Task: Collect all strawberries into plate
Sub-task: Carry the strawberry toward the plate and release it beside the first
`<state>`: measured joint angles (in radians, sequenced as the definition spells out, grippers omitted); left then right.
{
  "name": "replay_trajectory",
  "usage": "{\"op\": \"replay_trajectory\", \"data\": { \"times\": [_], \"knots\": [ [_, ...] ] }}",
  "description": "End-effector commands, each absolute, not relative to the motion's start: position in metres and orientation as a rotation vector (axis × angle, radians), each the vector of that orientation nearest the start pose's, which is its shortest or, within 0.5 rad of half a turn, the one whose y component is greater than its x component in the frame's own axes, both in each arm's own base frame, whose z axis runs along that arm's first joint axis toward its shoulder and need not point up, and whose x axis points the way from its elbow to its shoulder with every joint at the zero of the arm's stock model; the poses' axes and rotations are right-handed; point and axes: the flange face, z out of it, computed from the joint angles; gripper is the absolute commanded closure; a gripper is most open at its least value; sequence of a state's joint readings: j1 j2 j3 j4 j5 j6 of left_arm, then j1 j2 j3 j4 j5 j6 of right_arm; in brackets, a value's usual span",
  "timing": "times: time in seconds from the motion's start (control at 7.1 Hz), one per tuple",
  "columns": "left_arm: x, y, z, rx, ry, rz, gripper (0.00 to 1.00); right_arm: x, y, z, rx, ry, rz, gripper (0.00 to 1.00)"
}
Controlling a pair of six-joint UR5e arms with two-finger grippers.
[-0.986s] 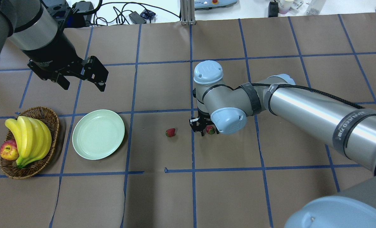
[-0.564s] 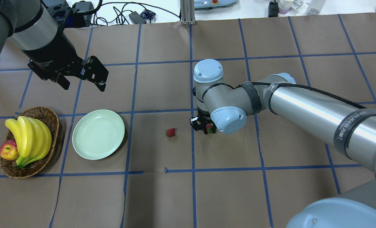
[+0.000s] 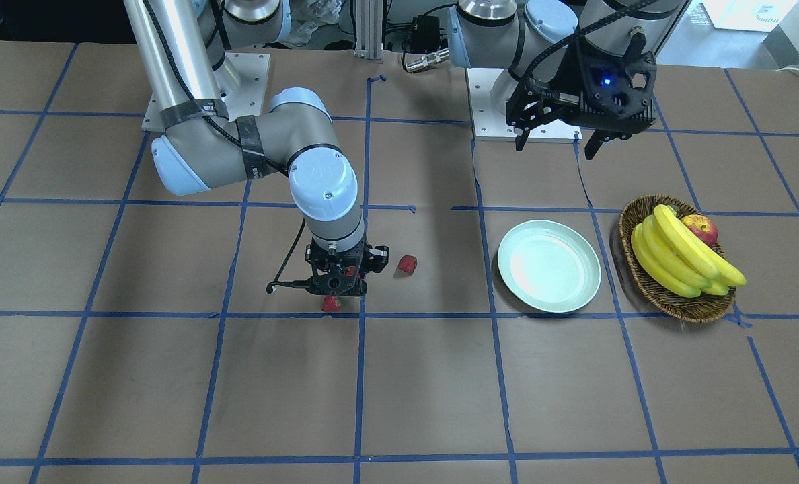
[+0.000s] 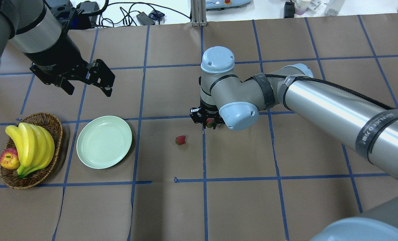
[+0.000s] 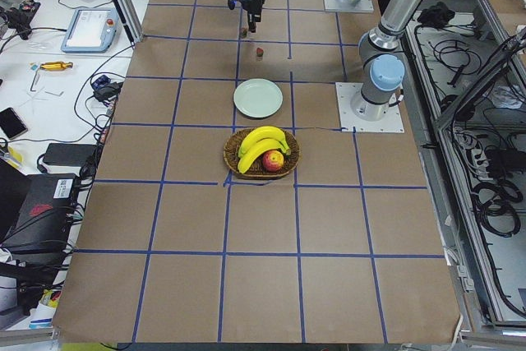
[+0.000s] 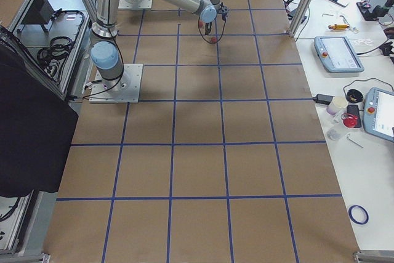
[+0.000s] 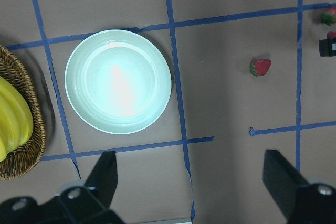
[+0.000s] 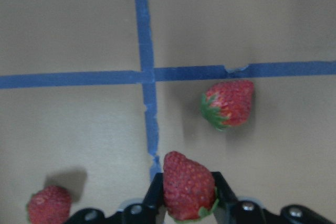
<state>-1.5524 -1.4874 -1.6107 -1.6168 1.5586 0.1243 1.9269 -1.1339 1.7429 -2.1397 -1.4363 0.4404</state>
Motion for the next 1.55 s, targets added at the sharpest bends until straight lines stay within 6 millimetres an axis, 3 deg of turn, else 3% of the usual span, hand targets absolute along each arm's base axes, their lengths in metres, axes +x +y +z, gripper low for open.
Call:
{"op": "replay_trajectory", "data": {
  "times": [0.0,0.14,0.28,0.42,0.56,0.7,0.85,0.99,1.13,1.27,1.41],
  "knots": [
    [-0.126,-0.458,0.504,0.167,3.150,0.001,0.00,0.404,-0.498,0.242,0.275,2.930,0.100,1.00],
    [-0.126,-0.459,0.503,0.167,3.150,0.003,0.00,0.444,-0.489,0.238,0.304,2.907,0.066,1.00],
    [-0.126,-0.458,0.503,0.167,3.150,0.003,0.00,0.461,-0.484,0.218,0.307,2.920,0.099,1.00],
    [-0.126,-0.459,0.502,0.164,3.151,0.006,0.00,0.477,-0.473,0.210,0.301,2.924,0.106,1.00],
    [-0.126,-0.459,0.502,0.164,3.150,0.006,0.00,0.486,-0.462,0.187,0.297,2.946,0.157,1.00],
    [-0.126,-0.458,0.504,0.167,3.150,0.001,0.00,0.486,-0.461,0.180,0.297,2.952,0.170,1.00],
    [-0.126,-0.458,0.504,0.167,3.150,0.001,0.00,0.486,-0.460,0.178,0.298,2.954,0.176,0.63],
    [-0.126,-0.458,0.504,0.167,3.150,0.001,0.00,0.486,-0.461,0.179,0.296,2.957,0.168,0.06],
    [-0.126,-0.457,0.504,0.167,3.149,-0.001,0.00,0.486,-0.463,0.189,0.295,2.953,0.144,0.00],
    [-0.126,-0.457,0.504,0.167,3.149,-0.001,0.00,0.486,-0.464,0.197,0.284,2.950,0.123,0.00],
    [-0.126,-0.457,0.504,0.167,3.149,-0.001,0.00,0.479,-0.471,0.219,0.239,2.939,0.080,0.00]
  ]
}}
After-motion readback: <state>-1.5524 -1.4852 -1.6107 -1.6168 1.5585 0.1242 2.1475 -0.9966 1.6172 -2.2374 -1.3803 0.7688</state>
